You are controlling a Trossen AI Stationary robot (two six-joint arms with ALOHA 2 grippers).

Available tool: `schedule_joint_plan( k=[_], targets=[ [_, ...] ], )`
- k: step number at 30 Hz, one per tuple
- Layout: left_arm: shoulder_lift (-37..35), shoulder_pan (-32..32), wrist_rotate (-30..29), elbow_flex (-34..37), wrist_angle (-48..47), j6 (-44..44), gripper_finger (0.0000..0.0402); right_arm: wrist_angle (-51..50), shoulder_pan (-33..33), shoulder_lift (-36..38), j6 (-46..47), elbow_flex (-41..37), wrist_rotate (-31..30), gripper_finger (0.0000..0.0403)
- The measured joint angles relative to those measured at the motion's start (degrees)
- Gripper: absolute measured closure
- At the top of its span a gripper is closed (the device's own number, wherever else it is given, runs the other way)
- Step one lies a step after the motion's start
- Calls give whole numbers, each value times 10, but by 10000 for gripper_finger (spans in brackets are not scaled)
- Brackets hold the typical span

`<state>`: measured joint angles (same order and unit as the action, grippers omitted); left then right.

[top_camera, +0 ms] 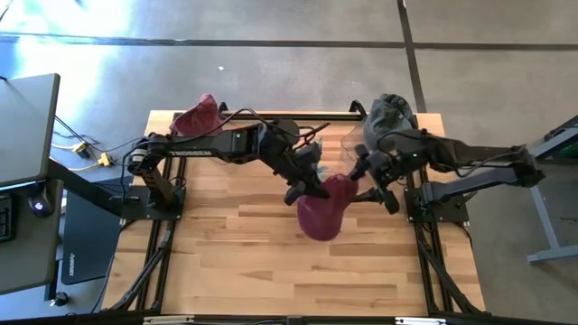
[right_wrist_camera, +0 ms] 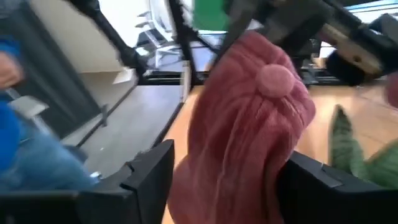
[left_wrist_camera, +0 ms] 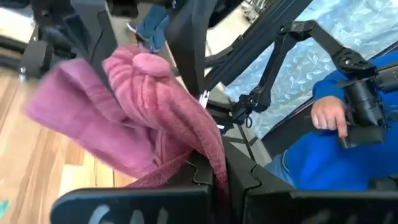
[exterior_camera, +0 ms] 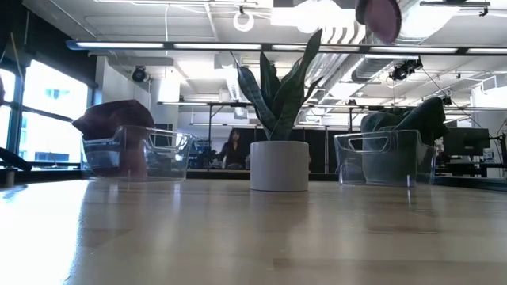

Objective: Pick & Place hat
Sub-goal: Put the red cap into the left transparent bin

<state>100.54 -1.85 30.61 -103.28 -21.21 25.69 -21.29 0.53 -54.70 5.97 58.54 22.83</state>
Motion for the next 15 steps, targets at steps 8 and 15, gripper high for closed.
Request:
schedule_joint_plan(
  k=[8,15],
  targets=[
    [-5,0,-27,0,-72,-45,402,6,10,-9,-9,0,116,320],
    [-6,0,2,0,-104,-92,394,9,10,-9,27,0,106,385]
  ],
)
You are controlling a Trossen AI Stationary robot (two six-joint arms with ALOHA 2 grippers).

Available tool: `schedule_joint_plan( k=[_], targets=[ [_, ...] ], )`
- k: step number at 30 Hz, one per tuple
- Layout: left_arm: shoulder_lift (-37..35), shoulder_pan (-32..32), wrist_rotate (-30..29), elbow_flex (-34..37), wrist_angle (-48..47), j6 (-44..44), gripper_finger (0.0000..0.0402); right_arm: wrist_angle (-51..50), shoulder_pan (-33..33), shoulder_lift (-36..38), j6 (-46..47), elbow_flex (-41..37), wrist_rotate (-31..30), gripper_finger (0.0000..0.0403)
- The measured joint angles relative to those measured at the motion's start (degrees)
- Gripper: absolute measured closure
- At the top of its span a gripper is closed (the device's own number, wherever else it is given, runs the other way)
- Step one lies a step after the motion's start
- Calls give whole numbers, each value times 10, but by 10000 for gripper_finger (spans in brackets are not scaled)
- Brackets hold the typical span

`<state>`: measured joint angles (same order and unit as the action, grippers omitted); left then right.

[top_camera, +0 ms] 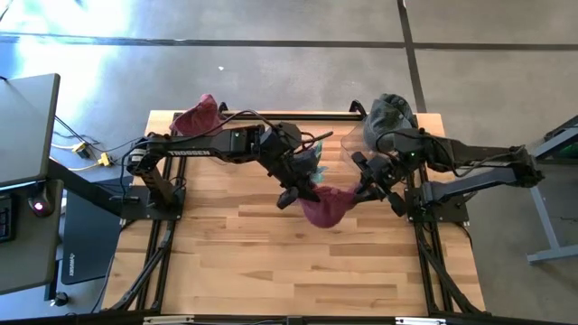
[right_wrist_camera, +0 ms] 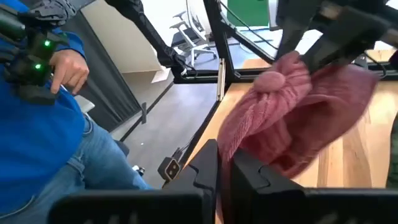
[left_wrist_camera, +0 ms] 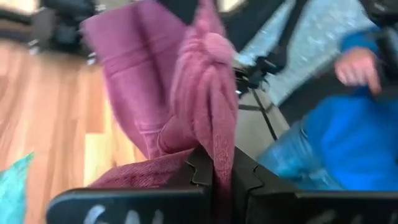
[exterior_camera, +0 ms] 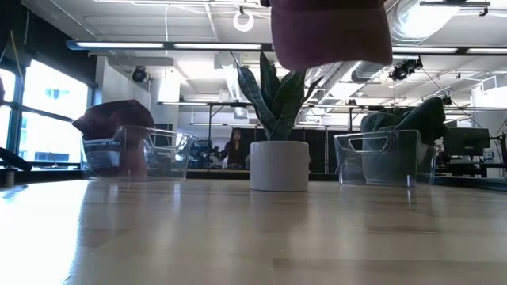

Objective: Pick & Place hat
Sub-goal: Put the red cap into the left transparent bin

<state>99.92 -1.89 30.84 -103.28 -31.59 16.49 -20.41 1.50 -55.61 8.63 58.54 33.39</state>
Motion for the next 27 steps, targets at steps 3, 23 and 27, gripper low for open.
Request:
schedule_joint_plan(
  k=[3,23,27],
  targets=[
    [0,0,46,0,-3,-53,366,9,0,0,3,0,0,397],
    [3,-1,-58,-127,-35,-253,228,23,0,-30,55,0,-6,400],
    [35,-3,-61,-124,-13,-229,195,23,0,-30,58,0,-15,397]
  ],
)
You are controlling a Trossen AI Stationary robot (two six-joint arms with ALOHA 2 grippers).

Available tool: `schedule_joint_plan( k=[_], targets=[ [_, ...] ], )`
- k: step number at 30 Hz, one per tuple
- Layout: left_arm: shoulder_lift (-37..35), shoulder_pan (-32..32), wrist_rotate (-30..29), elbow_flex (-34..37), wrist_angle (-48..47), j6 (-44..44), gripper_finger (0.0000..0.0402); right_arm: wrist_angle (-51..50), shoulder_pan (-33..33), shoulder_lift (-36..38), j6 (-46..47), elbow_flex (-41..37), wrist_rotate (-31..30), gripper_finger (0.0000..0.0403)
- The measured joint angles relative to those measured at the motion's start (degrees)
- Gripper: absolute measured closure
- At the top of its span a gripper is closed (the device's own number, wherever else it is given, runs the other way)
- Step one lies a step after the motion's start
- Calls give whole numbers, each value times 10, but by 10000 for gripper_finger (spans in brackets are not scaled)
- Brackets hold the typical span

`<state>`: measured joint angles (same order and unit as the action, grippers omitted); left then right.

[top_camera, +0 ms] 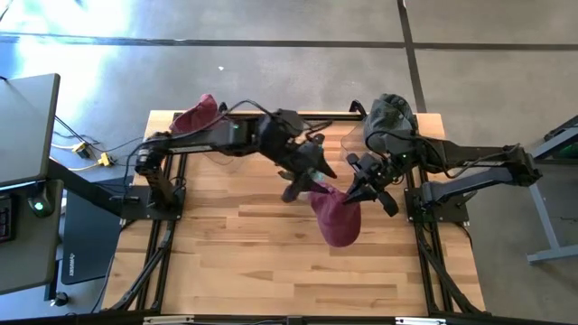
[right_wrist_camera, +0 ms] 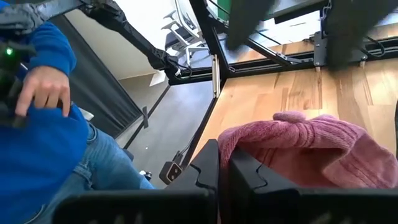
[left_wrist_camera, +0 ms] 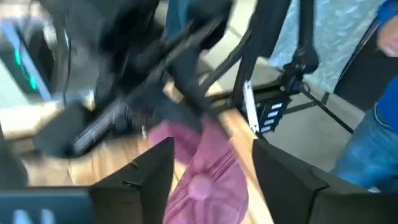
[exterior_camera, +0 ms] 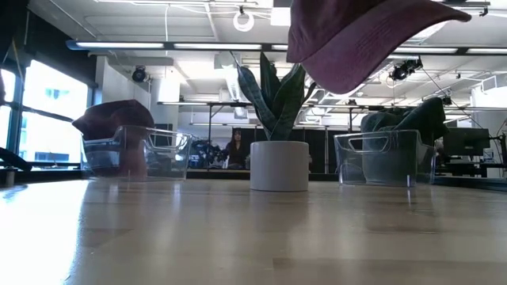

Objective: Pick & Place hat
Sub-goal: Put the red cap into the left transparent bin

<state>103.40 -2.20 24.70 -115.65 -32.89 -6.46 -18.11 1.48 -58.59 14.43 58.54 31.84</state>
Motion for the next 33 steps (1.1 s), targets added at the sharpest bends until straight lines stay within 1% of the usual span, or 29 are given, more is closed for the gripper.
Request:
schedule_joint_plan(
  k=[2,6,9,12,16,20,23,31,33],
  targets=[
    [15,-1,5,1,-1,22,167,0,0,0,1,0,0,400],
    [34,0,65,0,2,41,111,6,0,0,1,0,-1,398],
    [49,4,101,0,-4,52,93,9,0,1,1,0,-1,399],
    [51,7,110,-1,-2,54,102,9,0,3,1,0,-2,400],
    [57,7,101,-1,-5,53,141,8,0,6,1,0,-2,397],
    [57,8,47,-1,-11,53,173,12,0,9,1,0,-2,400],
    [57,7,47,-1,-11,54,180,18,0,10,9,0,-2,398],
    [57,10,47,-1,-19,55,182,18,0,9,11,0,-2,399],
    [57,12,44,-1,-15,54,188,17,0,9,12,0,0,396]
  ],
)
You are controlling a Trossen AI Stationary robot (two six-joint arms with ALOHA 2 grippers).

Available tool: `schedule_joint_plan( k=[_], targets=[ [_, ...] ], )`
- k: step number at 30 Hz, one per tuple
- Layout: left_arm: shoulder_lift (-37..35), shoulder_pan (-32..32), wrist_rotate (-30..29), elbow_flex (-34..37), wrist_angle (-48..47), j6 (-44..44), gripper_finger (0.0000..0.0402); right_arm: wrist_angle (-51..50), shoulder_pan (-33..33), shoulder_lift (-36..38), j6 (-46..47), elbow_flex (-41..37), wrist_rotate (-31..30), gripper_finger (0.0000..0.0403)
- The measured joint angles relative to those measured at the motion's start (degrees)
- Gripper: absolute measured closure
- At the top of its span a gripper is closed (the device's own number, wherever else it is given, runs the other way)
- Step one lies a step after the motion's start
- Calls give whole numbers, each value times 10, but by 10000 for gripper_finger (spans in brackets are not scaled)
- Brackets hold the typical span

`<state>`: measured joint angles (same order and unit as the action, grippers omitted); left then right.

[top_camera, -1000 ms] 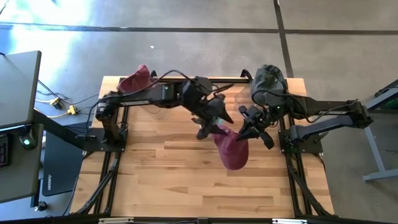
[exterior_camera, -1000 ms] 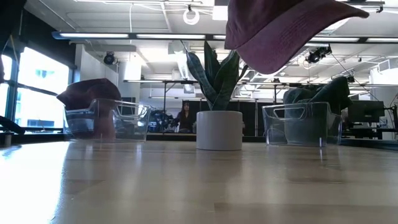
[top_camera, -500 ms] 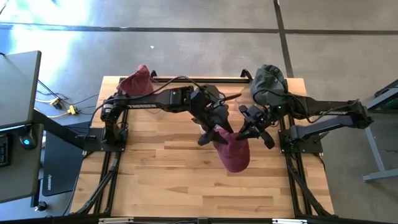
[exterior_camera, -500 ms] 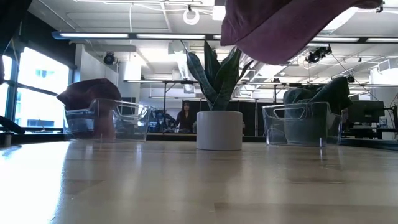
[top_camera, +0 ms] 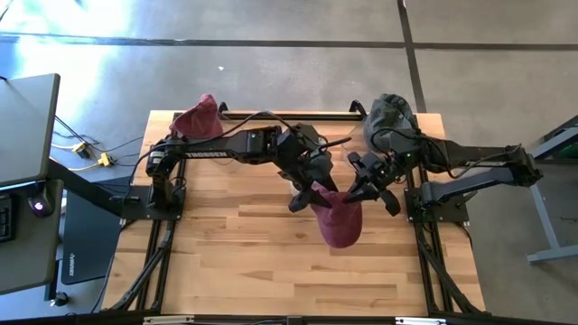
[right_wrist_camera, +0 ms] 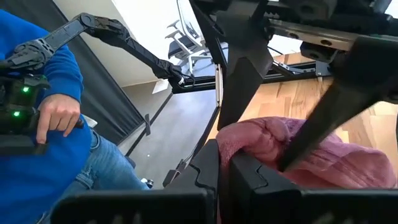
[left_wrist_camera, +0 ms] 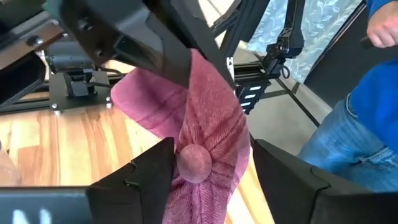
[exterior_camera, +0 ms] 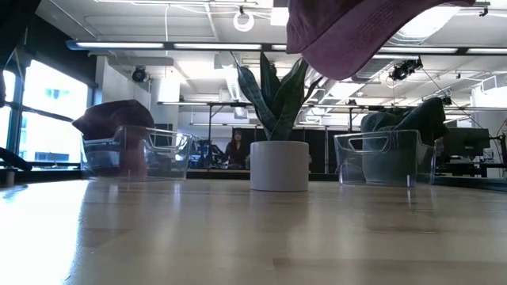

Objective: Pick & Place hat
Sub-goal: Put the red cap into the left transparent bin

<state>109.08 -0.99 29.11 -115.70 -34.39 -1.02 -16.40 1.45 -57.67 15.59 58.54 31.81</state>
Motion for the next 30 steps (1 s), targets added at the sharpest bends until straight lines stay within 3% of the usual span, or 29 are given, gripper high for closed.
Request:
schedule_joint_plan(
  k=[4,12,17,21,25,27,30],
  targets=[
    [0,7,-1,0,4,0,234,0,0,0,0,0,1,397],
    [0,6,39,0,3,33,384,0,0,0,-6,0,1,391],
    [-3,7,36,-24,-31,83,372,-17,2,5,21,0,-16,369],
    [-10,7,3,-95,-108,90,386,-47,16,32,29,0,-30,325],
    [-10,7,-63,-194,-234,94,392,-57,29,78,35,0,-69,284],
    [-28,6,-97,-177,-223,111,387,-67,31,101,35,0,-107,275],
    [-62,-2,-183,-167,-308,139,385,-88,31,130,21,0,-159,273]
  ],
)
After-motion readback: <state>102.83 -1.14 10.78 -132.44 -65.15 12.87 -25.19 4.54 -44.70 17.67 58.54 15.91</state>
